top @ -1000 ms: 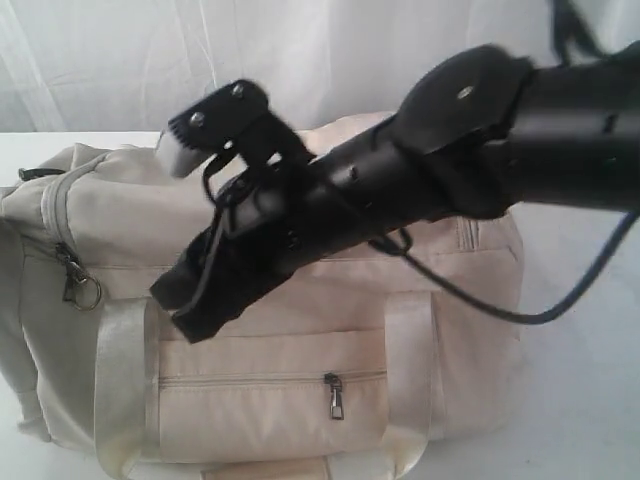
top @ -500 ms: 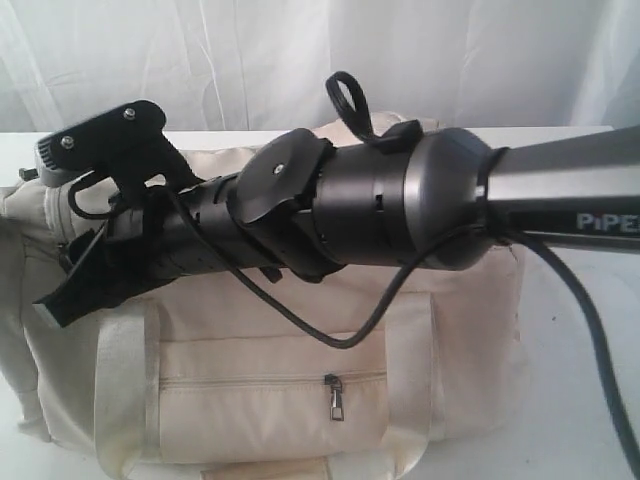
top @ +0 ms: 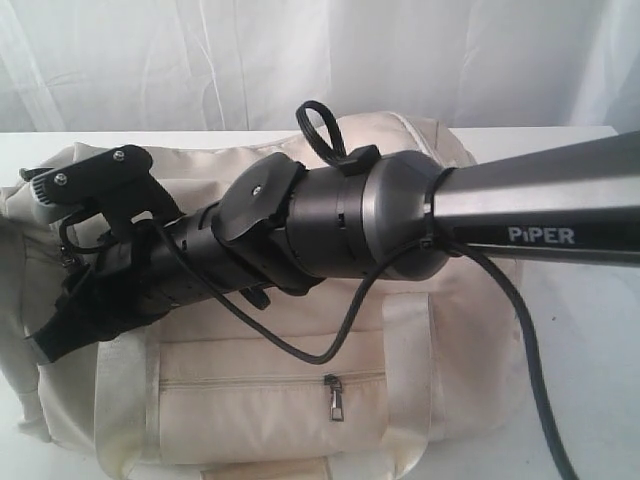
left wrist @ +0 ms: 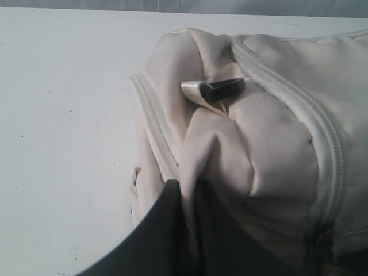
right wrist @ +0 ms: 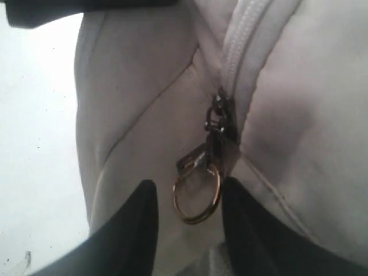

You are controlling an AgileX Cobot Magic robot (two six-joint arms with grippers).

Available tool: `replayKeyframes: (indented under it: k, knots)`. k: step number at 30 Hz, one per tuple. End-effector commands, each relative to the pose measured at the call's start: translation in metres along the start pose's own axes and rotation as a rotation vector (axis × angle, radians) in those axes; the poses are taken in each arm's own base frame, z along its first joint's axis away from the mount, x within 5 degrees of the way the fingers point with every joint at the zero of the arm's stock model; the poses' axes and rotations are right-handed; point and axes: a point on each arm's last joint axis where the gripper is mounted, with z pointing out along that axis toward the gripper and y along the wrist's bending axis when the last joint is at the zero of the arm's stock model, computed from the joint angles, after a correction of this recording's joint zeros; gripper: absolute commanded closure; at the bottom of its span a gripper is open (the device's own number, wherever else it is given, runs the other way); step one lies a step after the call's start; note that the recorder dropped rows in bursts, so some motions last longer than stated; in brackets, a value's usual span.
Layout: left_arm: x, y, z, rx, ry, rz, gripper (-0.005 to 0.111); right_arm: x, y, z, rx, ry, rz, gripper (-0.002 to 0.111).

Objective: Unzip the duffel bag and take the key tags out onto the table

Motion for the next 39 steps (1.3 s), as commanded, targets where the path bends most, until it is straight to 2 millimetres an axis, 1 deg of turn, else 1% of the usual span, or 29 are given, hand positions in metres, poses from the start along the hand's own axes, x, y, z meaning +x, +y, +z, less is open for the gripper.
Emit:
replayKeyframes:
  k: [1,5,11,15,20,24,27,30,36,39]
  knots:
    - [-0.003,0.003,-0.003,-0.039,-0.023,-0.002,0.107,-0.001,0.002,0.0,-0.013,0.002,0.002,0.079]
    - [-0.003,0.003,-0.003,-0.039,-0.023,-0.002,0.107,-0.001,-0.001,0.001,0.016,-0.01,0.008,0.087]
    - [-0.003,0.002,-0.003,-0.029,-0.023,-0.002,0.107,0.001,-0.008,0.006,0.075,-0.027,0.096,0.088]
    - [-0.003,0.002,-0.003,-0.029,-0.023,-0.002,0.107,0.003,-0.008,0.008,0.072,-0.021,0.147,0.085]
    - [-0.003,0.002,-0.003,-0.029,-0.023,-0.002,0.107,0.004,-0.008,0.009,0.069,-0.017,0.154,0.084]
    - [-0.003,0.002,-0.003,-0.029,-0.023,-0.002,0.107,0.003,-0.009,0.009,0.074,-0.023,0.176,0.077]
    - [-0.003,0.002,-0.003,-0.024,-0.022,-0.002,0.107,0.002,-0.01,0.008,0.089,-0.035,0.19,0.077]
    - [-0.003,0.002,-0.003,-0.024,-0.022,-0.002,0.107,0.002,-0.011,0.008,0.101,-0.043,0.191,0.083]
    - [-0.003,0.002,-0.003,-0.024,-0.022,-0.002,0.107,0.002,-0.011,0.008,0.098,-0.041,0.19,0.107]
    - [-0.003,0.002,-0.003,-0.024,-0.022,-0.002,0.107,-0.001,-0.01,0.006,0.098,-0.05,0.185,0.108]
